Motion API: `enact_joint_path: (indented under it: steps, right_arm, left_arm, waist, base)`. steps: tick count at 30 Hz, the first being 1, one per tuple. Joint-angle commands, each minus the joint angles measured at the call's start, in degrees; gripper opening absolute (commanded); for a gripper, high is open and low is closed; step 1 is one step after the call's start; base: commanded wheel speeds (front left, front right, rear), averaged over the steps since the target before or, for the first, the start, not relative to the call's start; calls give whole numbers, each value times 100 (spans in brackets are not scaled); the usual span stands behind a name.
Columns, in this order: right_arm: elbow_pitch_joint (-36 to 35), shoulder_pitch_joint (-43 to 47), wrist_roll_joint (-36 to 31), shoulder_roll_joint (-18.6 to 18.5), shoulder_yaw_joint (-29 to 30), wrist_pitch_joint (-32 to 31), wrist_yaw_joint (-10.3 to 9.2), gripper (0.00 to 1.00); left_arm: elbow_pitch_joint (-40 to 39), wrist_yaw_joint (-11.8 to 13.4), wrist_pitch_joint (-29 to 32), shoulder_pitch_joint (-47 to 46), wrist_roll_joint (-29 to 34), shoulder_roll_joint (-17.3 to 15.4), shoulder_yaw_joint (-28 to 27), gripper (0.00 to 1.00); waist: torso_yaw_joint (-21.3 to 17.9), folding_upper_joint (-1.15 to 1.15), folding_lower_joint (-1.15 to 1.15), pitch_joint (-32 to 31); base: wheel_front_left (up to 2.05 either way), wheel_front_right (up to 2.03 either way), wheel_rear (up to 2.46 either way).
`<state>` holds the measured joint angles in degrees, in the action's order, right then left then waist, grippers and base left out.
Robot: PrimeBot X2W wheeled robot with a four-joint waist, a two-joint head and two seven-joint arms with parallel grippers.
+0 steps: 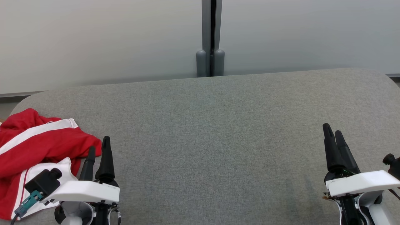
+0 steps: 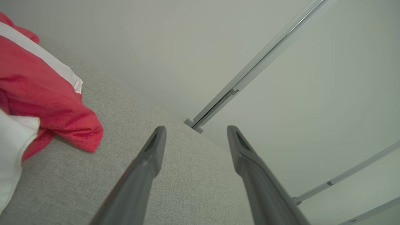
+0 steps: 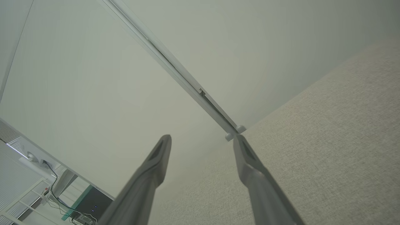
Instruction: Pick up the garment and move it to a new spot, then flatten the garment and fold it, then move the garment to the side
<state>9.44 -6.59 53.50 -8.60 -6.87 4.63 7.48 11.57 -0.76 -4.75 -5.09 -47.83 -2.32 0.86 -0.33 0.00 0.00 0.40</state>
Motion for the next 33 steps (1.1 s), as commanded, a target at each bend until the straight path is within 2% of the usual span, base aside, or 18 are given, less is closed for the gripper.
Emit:
enact_joint_path:
  steps: [1,17,33]
  right_arm:
    - [-43,-152,-105,-66,-25,45,2,100]
    - [174,-231,-1299,-77,48,323,2,100]
    - [146,-322,-2208,-91,-69,557,2,100]
  left_arm:
    - [-83,25,-31,-158,127,-38,10,100]
    - [20,175,-307,-220,1277,-47,226,100]
    - [13,296,-542,-289,2163,-54,409,100]
  waist:
    - [1,0,0,0]
    - [3,0,0,6]
    - [-5,0,0,13]
  base:
    - [0,0,0]
    - [0,0,0]
    - [0,0,0]
